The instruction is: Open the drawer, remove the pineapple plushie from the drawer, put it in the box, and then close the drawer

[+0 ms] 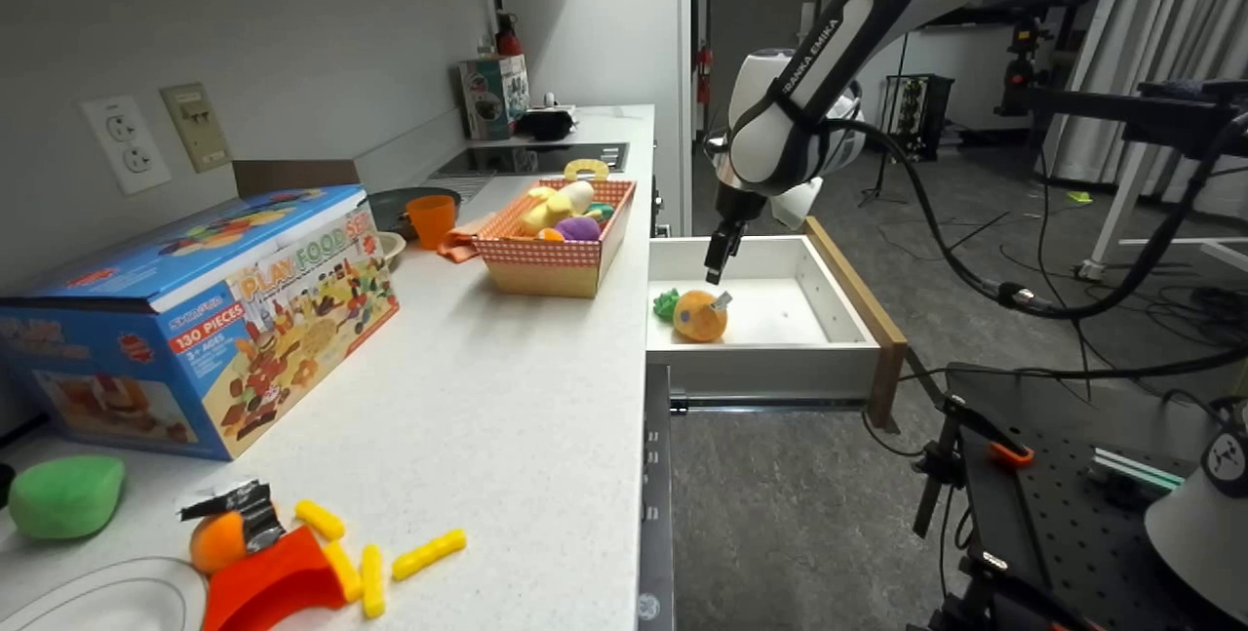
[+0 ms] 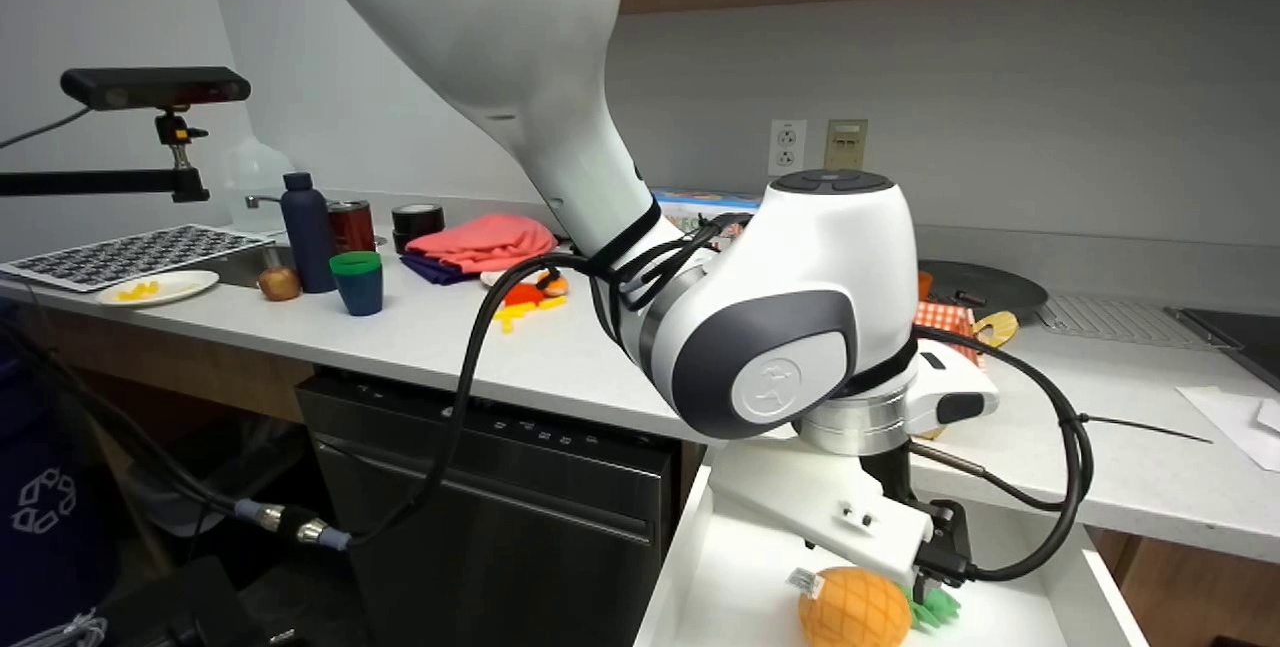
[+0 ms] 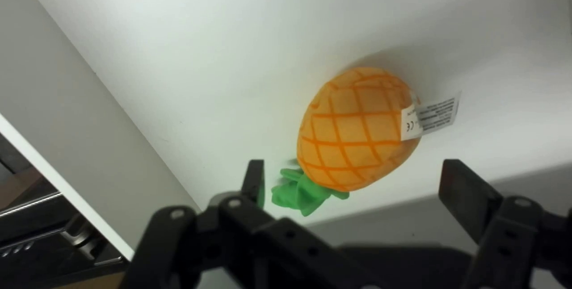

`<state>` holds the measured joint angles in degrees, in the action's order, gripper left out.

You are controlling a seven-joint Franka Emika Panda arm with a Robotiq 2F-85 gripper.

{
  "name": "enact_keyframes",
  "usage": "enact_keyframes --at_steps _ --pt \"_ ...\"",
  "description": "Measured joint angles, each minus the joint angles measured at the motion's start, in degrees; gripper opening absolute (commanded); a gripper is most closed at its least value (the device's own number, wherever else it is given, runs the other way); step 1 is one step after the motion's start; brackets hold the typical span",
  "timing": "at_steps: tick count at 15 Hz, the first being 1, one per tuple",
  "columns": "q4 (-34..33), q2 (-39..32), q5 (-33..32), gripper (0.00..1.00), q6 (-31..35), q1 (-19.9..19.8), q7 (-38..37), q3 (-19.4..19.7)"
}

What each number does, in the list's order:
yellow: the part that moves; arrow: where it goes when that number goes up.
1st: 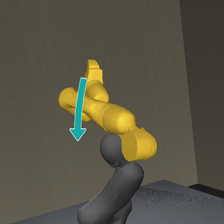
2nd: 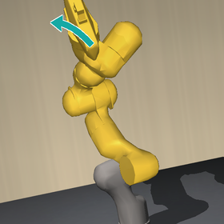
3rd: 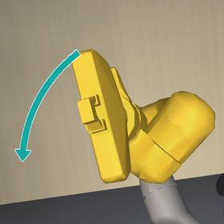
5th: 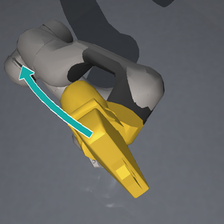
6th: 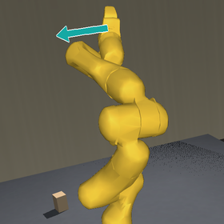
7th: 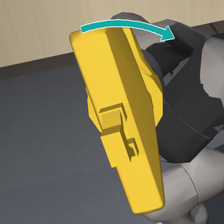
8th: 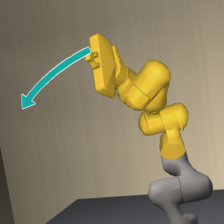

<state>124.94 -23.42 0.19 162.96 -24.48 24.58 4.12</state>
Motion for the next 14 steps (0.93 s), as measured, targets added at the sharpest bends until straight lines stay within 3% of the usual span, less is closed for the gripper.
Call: enact_keyframes --at_steps 5,14 --pt "-1.4 -2.6 -0.2 1.0 -0.5 0.4 -0.1 0.0" --pt "-12.9 -13.1 -0.3 1.0 -7.5 0.8 -0.1 -0.6"
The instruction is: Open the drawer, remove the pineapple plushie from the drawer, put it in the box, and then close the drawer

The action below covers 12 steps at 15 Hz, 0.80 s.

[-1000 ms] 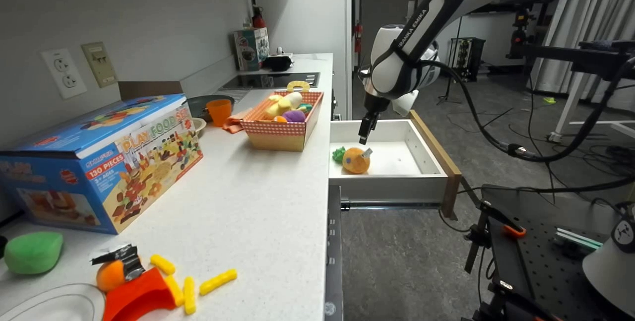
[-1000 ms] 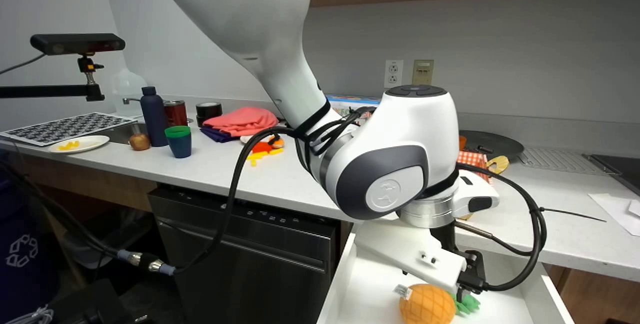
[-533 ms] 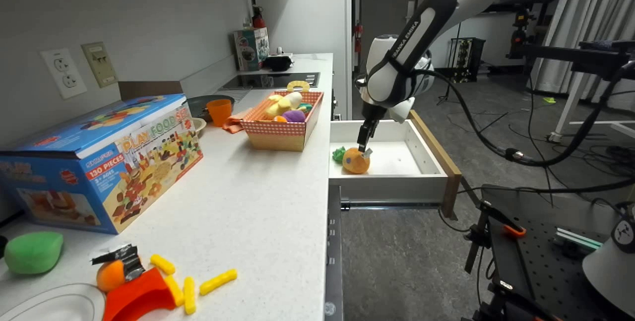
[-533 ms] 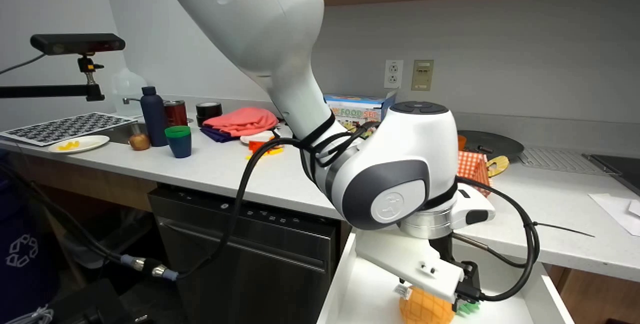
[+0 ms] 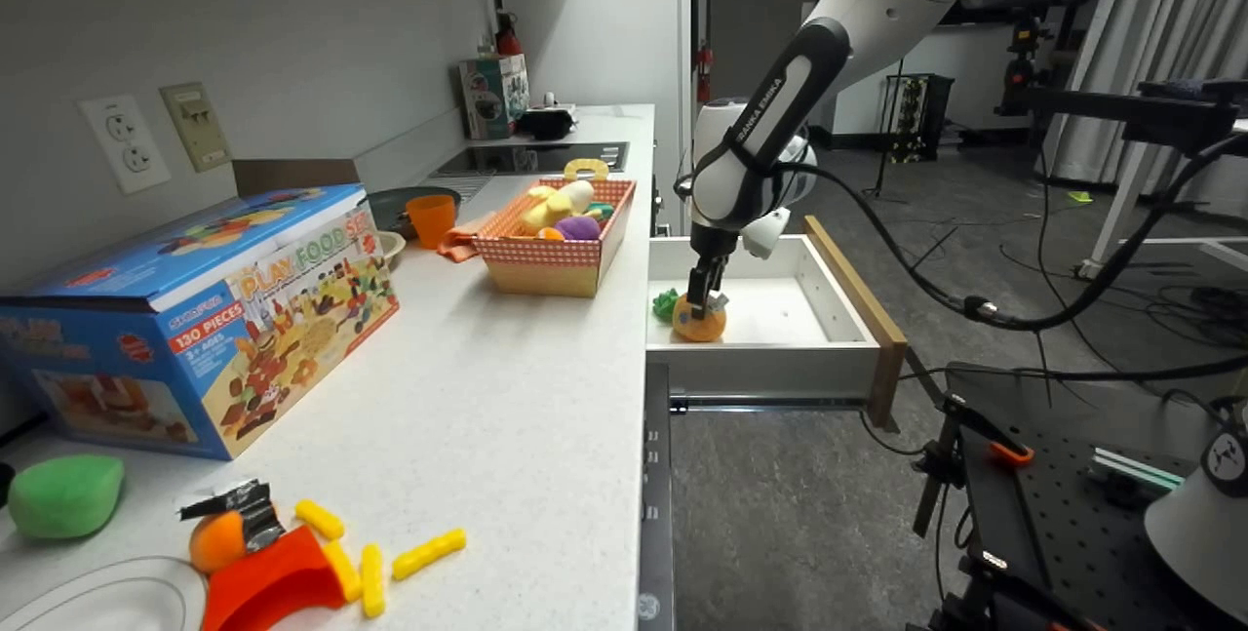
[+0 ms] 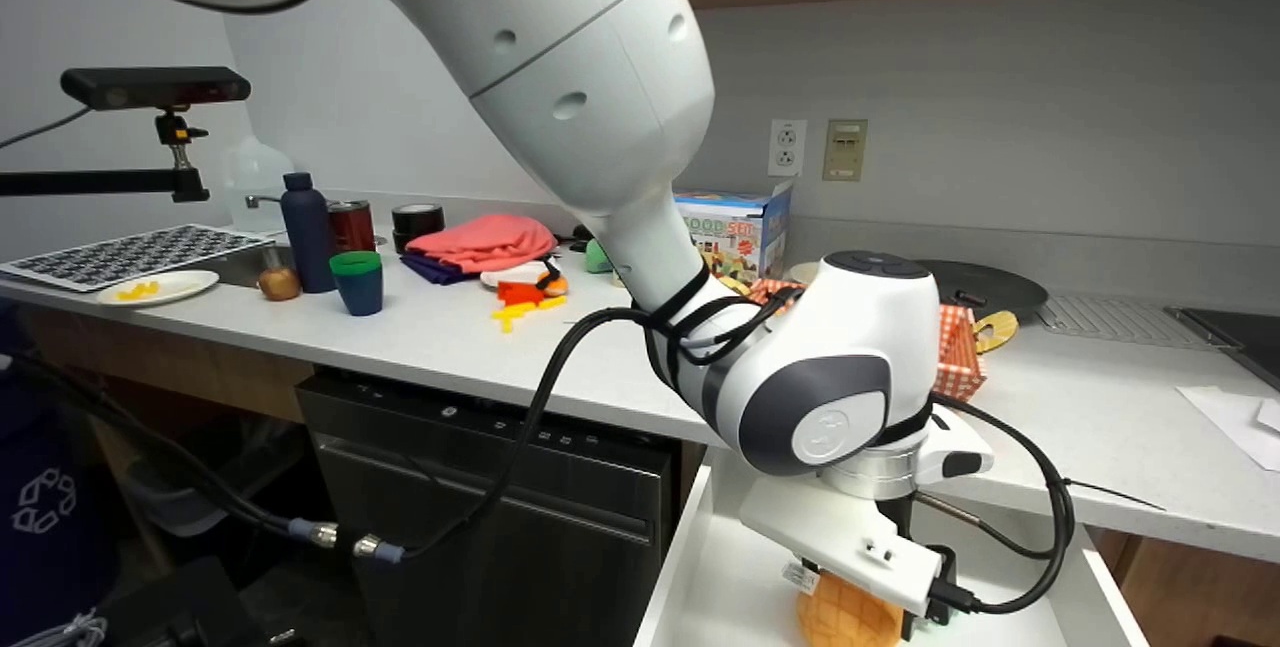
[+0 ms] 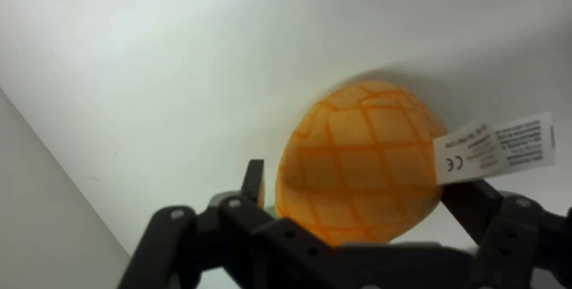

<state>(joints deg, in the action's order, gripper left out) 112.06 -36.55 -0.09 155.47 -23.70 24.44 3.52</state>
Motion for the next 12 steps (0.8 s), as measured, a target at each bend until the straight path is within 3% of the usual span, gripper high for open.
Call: enact_keyframes --at_steps 2,3,5,8,12 --pt "-2.5 -1.5 0.0 1.0 -3.1 0.3 0.0 -0.1" --pt "-3.6 -2.3 0.0 0.75 -4.4 0.4 0.0 -0.1" --pt "-5.4 -3.5 0.0 0.68 -6.4 0.4 0.0 -0.2" --pt "-7.2 -4.6 0.0 0.42 -7.9 0.4 0.0 -0.2" --pt "-7.4 -3.8 -1.5 0.16 -8.1 0.7 -0.1 1.1"
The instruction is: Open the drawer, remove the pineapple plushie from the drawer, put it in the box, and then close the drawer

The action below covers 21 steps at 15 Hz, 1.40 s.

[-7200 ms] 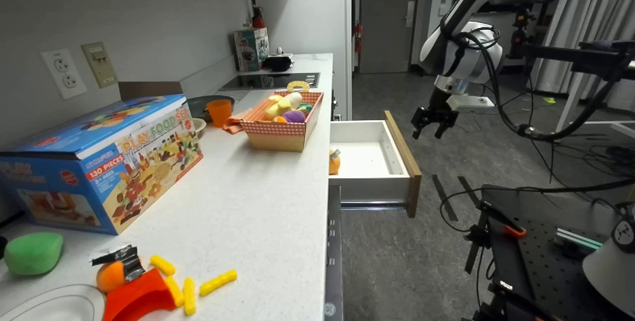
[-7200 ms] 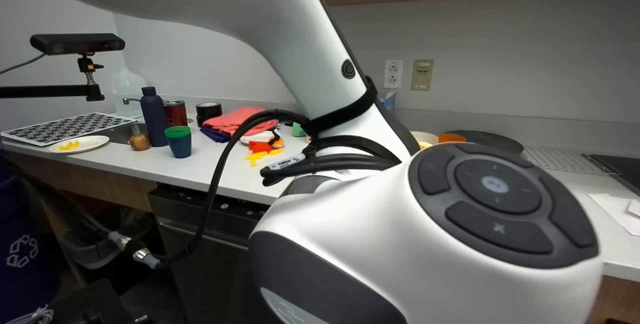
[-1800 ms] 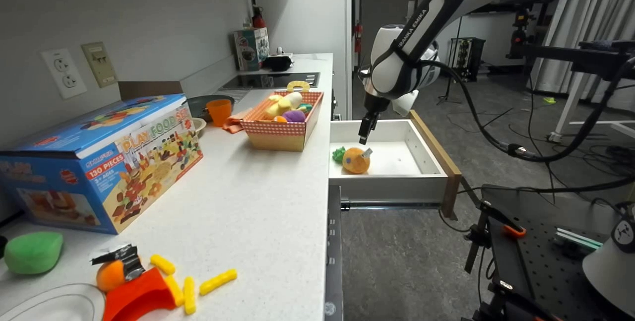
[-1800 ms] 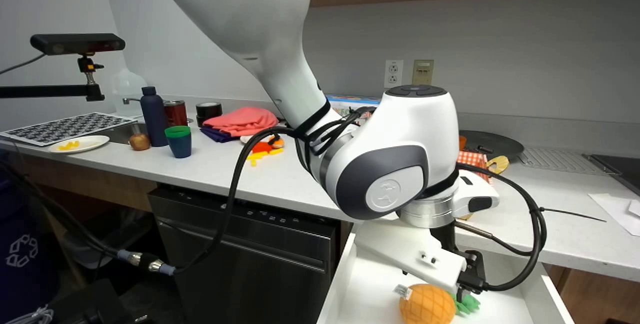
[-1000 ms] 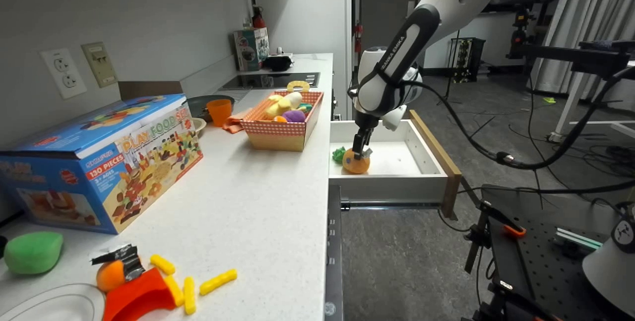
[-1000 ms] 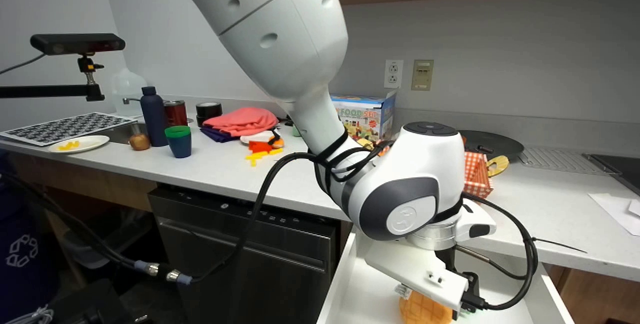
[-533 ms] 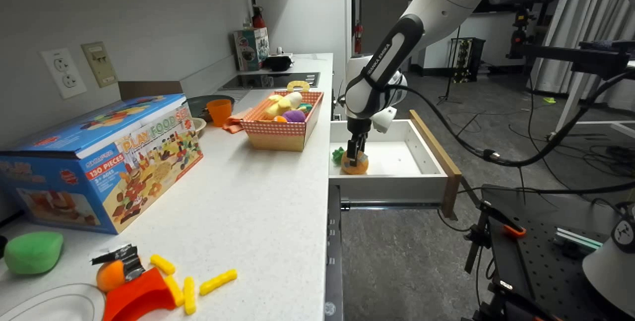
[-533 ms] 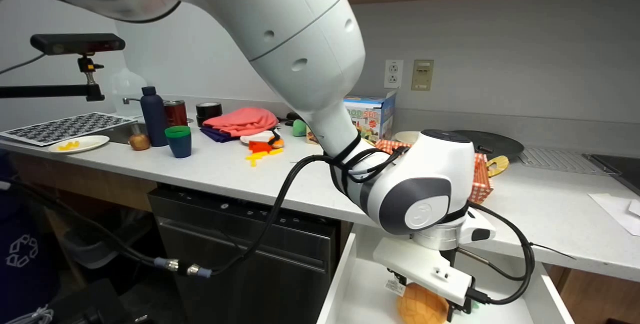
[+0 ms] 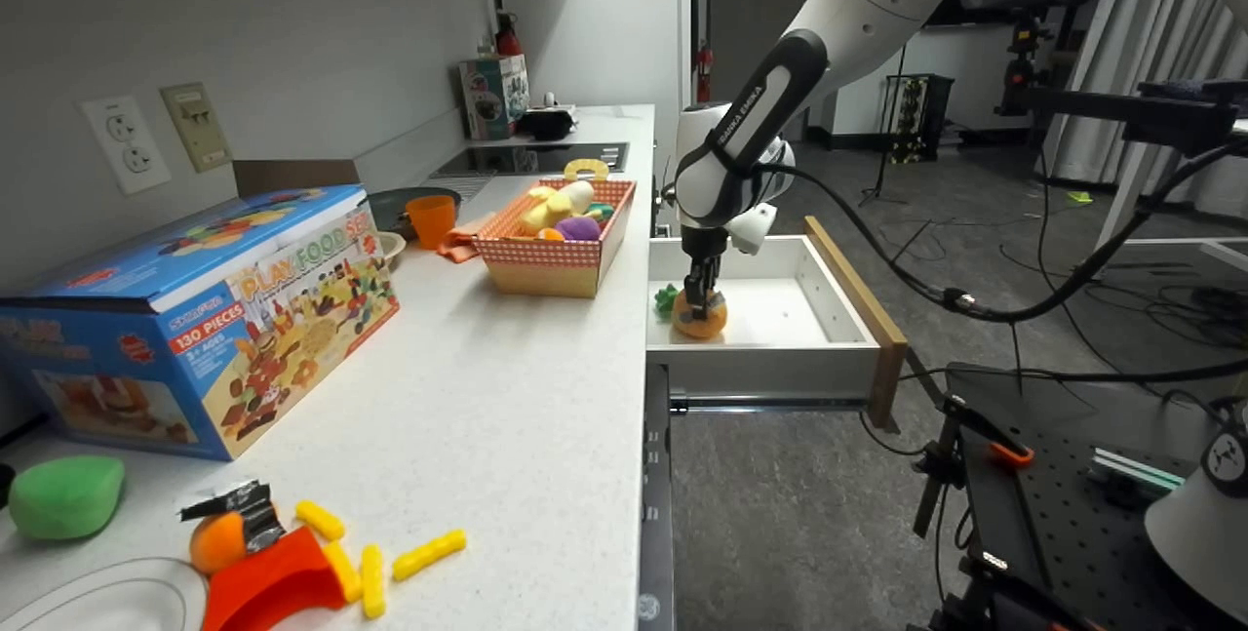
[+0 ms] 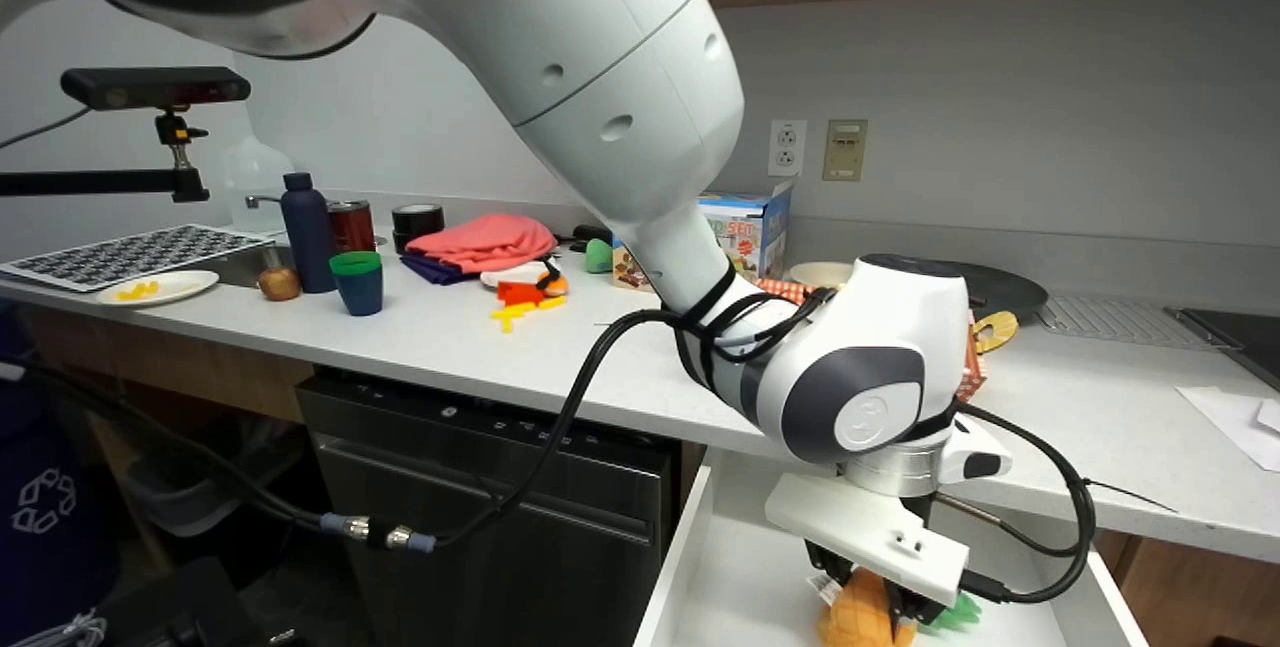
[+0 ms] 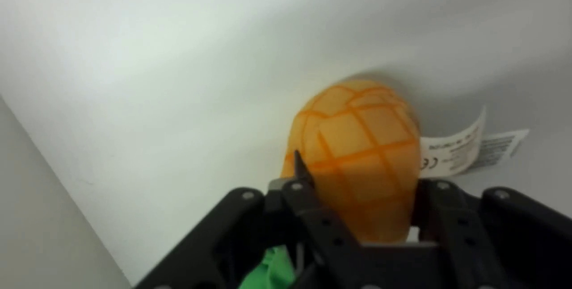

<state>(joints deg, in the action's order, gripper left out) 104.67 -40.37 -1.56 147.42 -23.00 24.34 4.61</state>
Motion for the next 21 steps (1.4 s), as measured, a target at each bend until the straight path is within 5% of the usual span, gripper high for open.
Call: enact_keyframes --at_steps 2,10,16,21 --pt "1.0 1.8 -3.3 0.04 0.0 1.0 -0.4 2.6" --pt "13.4 20.4 -13.1 0.05 9.1 3.2 -0.5 7.8" --pt "19.4 31.9 -11.3 0.05 21.0 4.5 0.4 4.5" --pt "22.5 34.1 -0.4 0.05 28.1 4.1 7.9 -1.1"
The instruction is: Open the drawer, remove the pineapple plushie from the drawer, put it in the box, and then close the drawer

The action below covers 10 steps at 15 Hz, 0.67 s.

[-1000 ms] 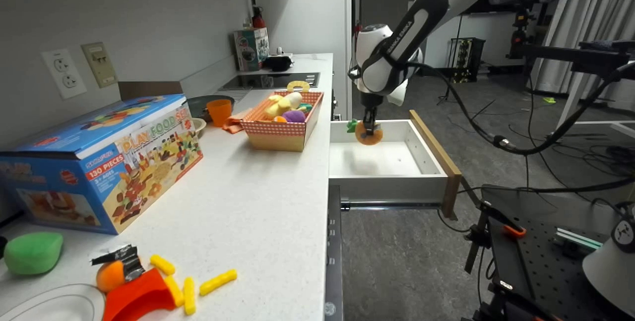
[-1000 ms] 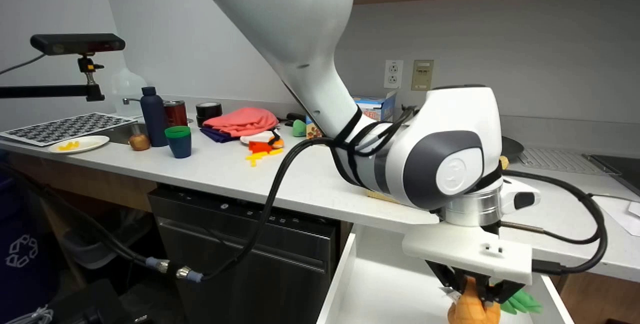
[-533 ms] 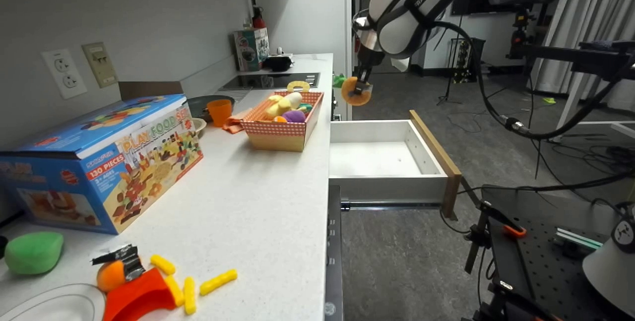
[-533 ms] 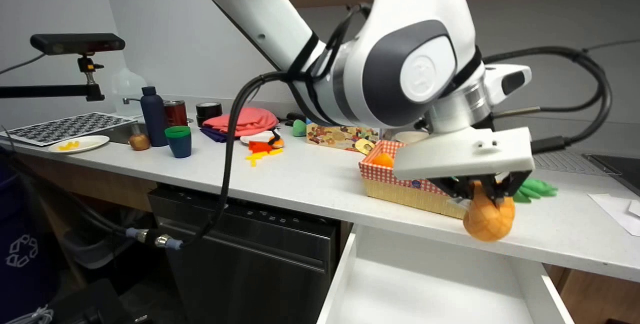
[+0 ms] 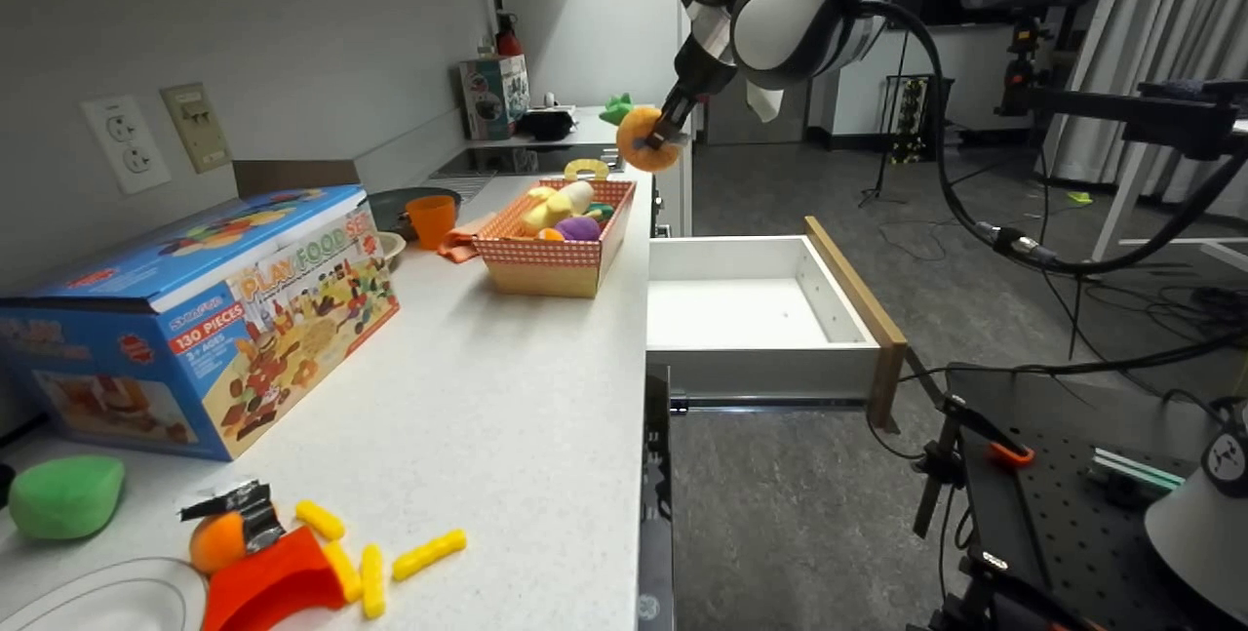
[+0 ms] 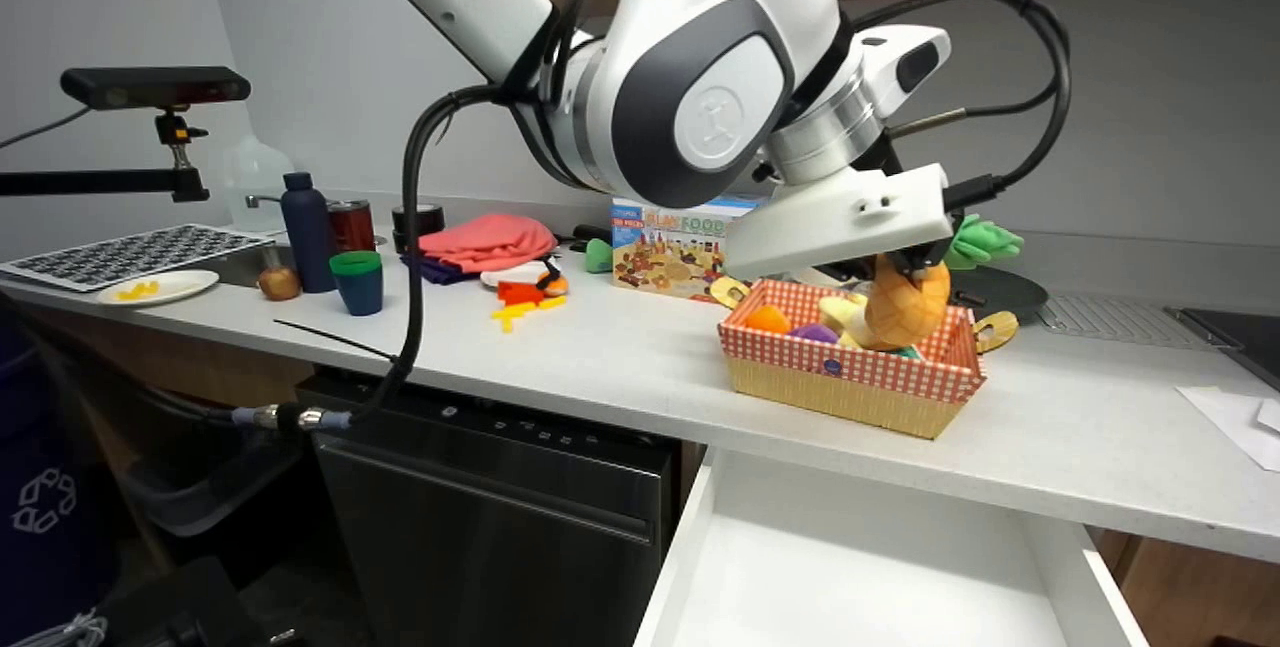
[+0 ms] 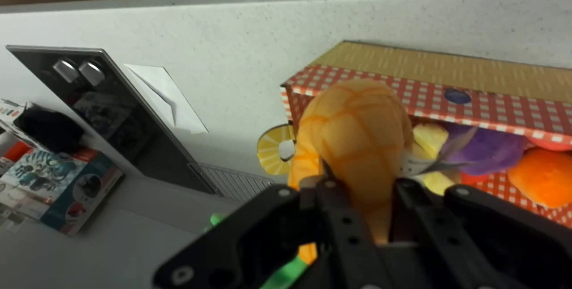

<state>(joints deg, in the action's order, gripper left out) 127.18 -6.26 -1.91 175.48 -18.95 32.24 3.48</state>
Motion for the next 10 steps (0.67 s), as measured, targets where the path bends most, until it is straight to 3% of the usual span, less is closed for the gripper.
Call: enact_keyframes --at_steps 5,10 --pt "0.7 0.2 13.6 0.05 4.2 -2.3 11.0 -8.1" --pt "-0.5 0.2 27.5 0.05 3.7 -7.0 24.0 -17.4"
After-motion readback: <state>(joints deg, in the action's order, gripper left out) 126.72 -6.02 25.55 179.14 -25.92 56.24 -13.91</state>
